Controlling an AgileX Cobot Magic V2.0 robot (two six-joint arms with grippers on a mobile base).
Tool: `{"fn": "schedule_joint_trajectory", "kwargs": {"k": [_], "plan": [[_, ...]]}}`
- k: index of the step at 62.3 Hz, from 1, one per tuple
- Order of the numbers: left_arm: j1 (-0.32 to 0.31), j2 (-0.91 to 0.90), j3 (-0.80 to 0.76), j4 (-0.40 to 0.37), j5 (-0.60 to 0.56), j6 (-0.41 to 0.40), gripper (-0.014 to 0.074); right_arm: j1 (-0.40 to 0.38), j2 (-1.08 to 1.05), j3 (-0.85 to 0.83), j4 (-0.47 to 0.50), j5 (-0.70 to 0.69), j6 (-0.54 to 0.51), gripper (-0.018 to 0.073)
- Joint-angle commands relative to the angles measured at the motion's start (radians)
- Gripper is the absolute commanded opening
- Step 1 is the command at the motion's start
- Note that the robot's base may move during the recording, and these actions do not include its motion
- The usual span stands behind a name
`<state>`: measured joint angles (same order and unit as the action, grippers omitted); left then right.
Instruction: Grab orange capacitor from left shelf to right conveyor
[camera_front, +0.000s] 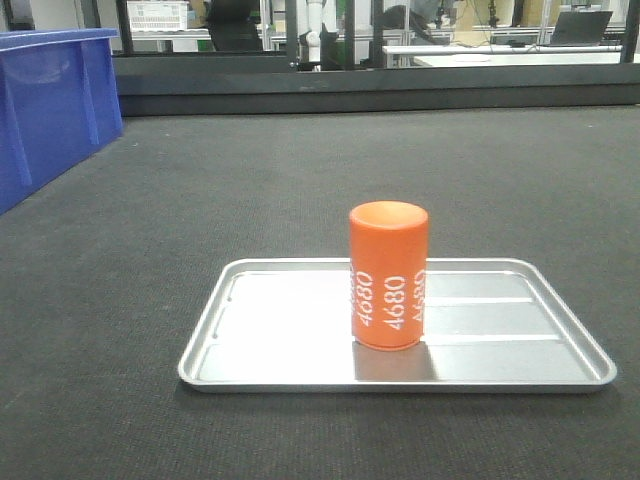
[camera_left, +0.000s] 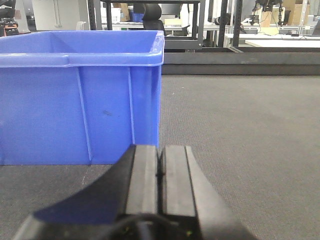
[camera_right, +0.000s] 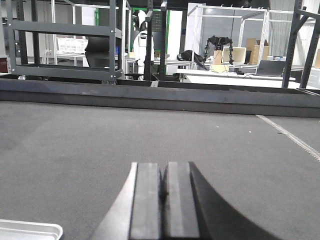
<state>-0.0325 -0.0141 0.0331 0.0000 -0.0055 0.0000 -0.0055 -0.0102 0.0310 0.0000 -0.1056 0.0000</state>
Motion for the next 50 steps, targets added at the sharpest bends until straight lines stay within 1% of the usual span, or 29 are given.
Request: {"fn": "schedule_joint_trajectory", "kwargs": {"k": [1,50], "plan": [[-0.008,0.01,-0.008,-0.005,-0.085,0.0,-0.0105,-0.005,-0.019,0.002,0.005,-0.097,-0.012,0.0056],[-0.008,0.01,-0.008,-0.005,-0.085,0.0,-0.0105,-0.005,-0.019,0.002,0.005,-0.096,-0.012,0.0056]]}}
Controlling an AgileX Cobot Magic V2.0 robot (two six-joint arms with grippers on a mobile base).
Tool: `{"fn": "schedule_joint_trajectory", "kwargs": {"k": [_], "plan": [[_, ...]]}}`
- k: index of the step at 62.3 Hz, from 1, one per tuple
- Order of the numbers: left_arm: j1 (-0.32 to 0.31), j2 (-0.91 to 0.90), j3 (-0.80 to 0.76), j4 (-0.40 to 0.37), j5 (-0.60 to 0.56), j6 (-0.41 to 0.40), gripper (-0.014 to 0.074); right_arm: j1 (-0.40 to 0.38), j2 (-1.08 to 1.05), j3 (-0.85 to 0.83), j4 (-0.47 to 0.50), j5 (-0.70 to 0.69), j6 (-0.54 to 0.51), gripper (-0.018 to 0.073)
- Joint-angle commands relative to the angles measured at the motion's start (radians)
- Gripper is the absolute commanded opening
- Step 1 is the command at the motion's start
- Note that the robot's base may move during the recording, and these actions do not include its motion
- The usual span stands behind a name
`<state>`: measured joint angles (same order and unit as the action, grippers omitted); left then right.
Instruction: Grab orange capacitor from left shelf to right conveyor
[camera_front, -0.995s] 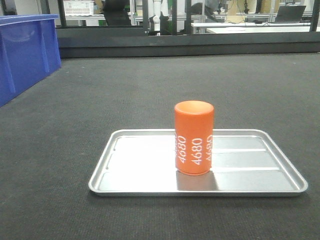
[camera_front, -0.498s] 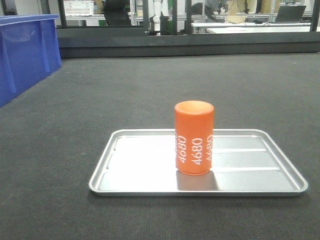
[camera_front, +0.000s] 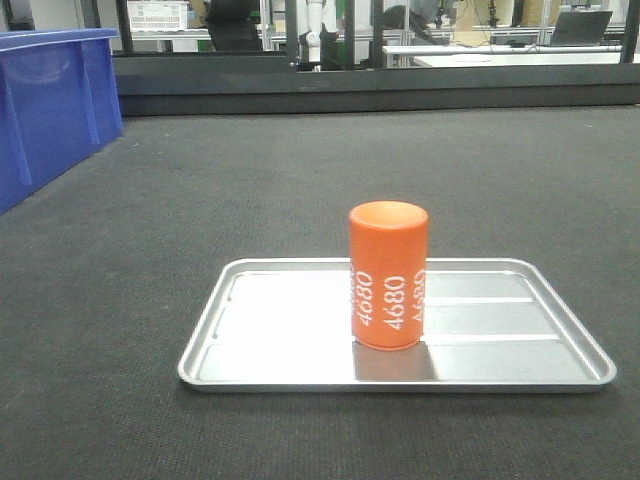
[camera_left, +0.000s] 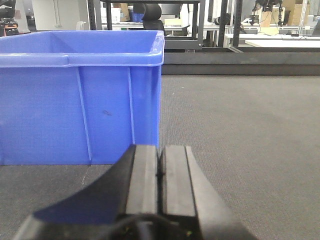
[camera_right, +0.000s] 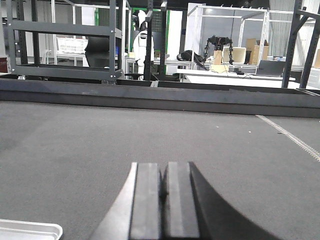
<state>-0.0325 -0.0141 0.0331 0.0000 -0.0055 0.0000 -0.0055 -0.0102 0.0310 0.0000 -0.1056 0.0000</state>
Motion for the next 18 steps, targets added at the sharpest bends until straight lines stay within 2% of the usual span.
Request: {"fn": "schedule_joint_trajectory", "kwargs": {"k": [1,18], "plan": [[-0.008,0.01,-0.008,-0.005,-0.085,0.0,-0.0105,-0.005,-0.019,0.002,0.005,-0.096,-0.012,0.0056],[-0.008,0.01,-0.008,-0.005,-0.085,0.0,-0.0105,-0.005,-0.019,0.002,0.005,-0.096,-0.012,0.0056]]}}
